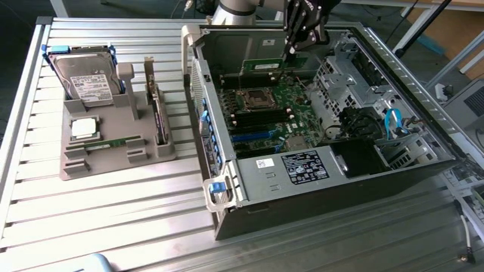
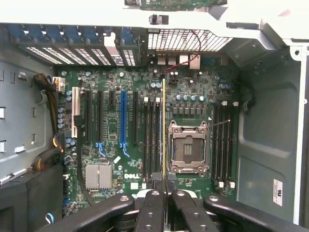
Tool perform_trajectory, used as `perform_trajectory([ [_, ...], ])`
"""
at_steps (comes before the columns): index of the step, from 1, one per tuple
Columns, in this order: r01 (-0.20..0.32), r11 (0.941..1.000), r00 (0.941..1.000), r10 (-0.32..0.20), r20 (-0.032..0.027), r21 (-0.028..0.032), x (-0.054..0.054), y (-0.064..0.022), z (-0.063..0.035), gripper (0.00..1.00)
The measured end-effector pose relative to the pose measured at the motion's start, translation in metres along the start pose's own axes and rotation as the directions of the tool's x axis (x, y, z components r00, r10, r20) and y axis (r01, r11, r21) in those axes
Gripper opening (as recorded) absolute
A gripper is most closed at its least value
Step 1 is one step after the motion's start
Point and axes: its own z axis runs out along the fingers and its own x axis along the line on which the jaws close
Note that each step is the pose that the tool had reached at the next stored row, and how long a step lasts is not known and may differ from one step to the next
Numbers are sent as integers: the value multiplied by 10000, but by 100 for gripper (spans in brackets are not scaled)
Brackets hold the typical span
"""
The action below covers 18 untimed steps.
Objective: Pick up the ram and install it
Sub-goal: 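Pick up the ram and move it above insertion slot, then insert the ram into the slot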
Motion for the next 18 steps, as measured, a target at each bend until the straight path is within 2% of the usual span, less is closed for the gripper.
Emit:
perform_trajectory([
  [4, 1, 10000, 10000, -1, 4, 0, 2, -2, 66, 12],
  [18, 0, 10000, 10000, 0, 4, 0, 3, -2, 66, 12],
])
